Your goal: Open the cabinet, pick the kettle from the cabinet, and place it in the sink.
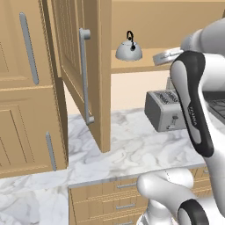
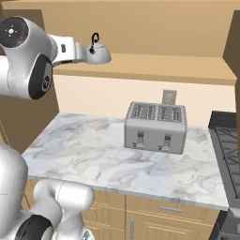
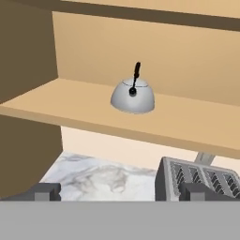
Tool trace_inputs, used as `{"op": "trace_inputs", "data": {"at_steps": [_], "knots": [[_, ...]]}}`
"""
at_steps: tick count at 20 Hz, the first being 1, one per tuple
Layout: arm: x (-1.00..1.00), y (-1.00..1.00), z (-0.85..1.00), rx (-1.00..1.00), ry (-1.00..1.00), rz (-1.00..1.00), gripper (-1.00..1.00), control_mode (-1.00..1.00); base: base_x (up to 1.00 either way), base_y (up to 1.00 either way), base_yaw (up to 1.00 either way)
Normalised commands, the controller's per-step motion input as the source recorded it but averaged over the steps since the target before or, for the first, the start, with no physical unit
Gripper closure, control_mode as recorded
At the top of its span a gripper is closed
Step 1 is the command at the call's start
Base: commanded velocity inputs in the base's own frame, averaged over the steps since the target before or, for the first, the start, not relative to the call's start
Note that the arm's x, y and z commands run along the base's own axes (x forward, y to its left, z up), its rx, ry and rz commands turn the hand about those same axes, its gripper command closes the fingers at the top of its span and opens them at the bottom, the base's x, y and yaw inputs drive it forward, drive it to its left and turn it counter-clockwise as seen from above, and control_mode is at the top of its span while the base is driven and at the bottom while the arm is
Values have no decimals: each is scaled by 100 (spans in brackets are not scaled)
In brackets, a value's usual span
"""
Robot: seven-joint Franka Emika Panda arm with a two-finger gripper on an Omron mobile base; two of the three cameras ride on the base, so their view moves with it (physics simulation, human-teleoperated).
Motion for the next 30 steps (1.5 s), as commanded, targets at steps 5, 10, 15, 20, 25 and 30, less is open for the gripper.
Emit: {"op": "trace_inputs", "data": {"at_steps": [5,10,15,20,25,30], "knots": [[23,0,12,0,-3,0,-100,-100,0,0,0],[28,0,6,0,-1,0,-100,-100,0,0,0],[27,2,1,0,0,0,-100,-100,0,0,0],[29,2,1,0,0,0,-100,-100,0,0,0],[21,6,12,1,-1,0,-100,-100,0,0,0],[16,5,13,1,-3,0,-100,-100,0,0,0]]}}
